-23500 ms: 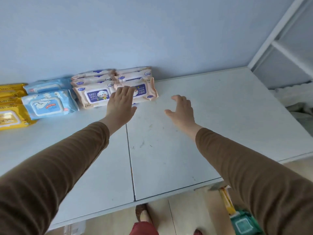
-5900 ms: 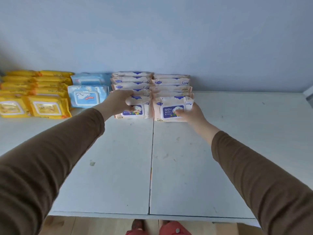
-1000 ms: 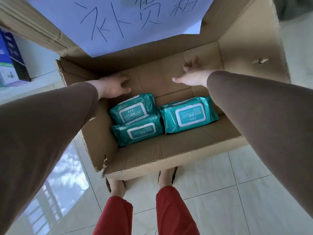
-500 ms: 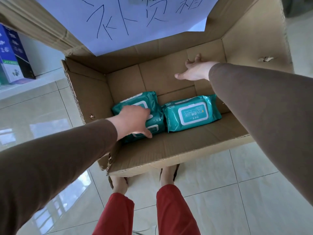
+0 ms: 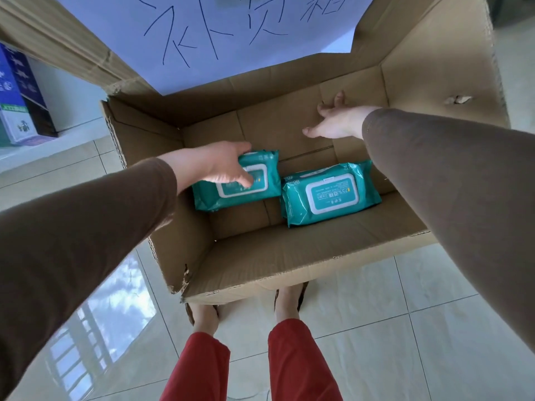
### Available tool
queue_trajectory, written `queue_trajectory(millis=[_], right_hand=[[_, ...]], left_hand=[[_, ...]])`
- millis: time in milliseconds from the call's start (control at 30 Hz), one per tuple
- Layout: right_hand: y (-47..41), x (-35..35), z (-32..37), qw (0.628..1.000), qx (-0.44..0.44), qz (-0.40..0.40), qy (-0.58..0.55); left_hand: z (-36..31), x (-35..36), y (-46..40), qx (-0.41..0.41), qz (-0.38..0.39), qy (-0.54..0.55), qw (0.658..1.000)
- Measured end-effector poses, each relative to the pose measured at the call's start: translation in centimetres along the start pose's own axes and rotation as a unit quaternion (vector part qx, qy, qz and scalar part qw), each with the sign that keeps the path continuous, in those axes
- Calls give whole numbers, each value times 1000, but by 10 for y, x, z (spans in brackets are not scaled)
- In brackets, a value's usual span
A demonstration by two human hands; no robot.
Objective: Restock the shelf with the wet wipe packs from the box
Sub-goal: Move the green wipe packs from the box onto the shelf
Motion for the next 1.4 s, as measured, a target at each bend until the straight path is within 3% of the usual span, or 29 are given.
queue_trajectory(millis=[233,400,700,1033,1200,1400], right_hand=[[-3,0,-2,1000,-10,-6,-2],[-11,2,-4,999,-12,-26,-38],[-6,2,-29,978,-60,-108,-166],[32,73,-77,978,17,81,-193],[31,86,-81,971,54,8,-231],[45,102,-82,916,94,57,-387]], left_hand=[[3,-53,-22,-22,-50,139,989],[-2,-64,-37,-5,-177,17,984],[1,-58,-50,-22,-198,-50,979],[-2,-59,-44,-21,-217,-83,972],[-2,-58,-44,-16,-223,-88,971],[-2,-58,-46,-13,-221,-94,971]])
Point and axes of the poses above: each hand's wrist, its own y-axis away from the middle knuckle, its own x-axis out of the palm, z = x × y, the point moved 9 cm from there along -y, towards the middle knuckle, and after that the axes turned 4 degrees about -x, right-handed, at the moved point
